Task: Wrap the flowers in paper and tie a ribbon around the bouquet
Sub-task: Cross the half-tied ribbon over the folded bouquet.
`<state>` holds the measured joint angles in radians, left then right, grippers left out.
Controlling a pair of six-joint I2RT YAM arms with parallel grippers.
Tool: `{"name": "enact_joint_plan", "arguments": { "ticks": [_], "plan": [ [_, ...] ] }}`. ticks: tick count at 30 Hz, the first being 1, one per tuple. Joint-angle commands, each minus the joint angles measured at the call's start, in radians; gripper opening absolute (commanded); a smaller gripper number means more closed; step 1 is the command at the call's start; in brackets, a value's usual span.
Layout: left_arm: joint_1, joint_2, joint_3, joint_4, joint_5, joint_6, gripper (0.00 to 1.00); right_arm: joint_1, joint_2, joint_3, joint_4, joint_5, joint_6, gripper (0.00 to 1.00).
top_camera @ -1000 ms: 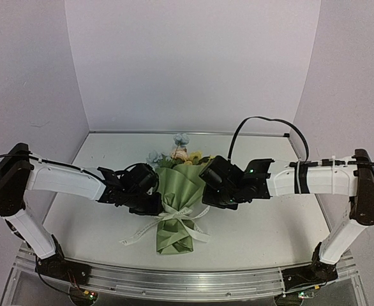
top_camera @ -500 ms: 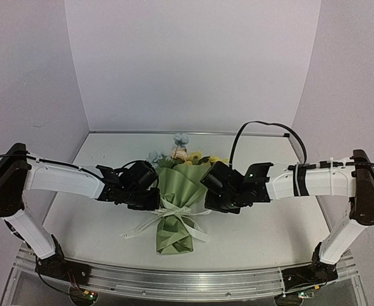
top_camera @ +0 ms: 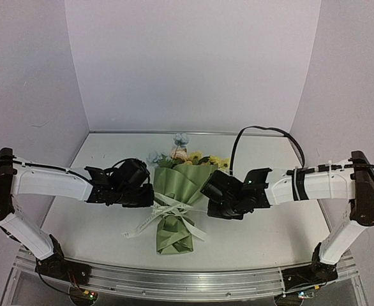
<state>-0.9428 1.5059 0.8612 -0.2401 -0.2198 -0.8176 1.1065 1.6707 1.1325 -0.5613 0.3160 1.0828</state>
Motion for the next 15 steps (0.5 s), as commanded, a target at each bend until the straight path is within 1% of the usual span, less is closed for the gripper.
{"name": "enact_joint_plan", "arguments": {
  "ticks": [1,3,11,15],
  "plan": [
    [0.04,-0.016,-0.026,-0.034,-0.066,-0.049,0.18,0.003,-0.02,-0.039,-0.056,0.066,0.012,0.0],
    [0.051,-0.013,-0.04,-0.014,-0.045,-0.053,0.2,0.004,-0.028,-0.047,-0.063,0.071,0.011,0.0],
    [0.053,0.072,0.001,0.031,-0.008,-0.066,0.21,0.012,-0.028,-0.032,-0.073,0.084,0.001,0.0],
    [0.055,0.089,0.011,0.027,-0.011,-0.077,0.24,0.014,-0.035,-0.037,-0.086,0.097,0.001,0.0]
  ]
}}
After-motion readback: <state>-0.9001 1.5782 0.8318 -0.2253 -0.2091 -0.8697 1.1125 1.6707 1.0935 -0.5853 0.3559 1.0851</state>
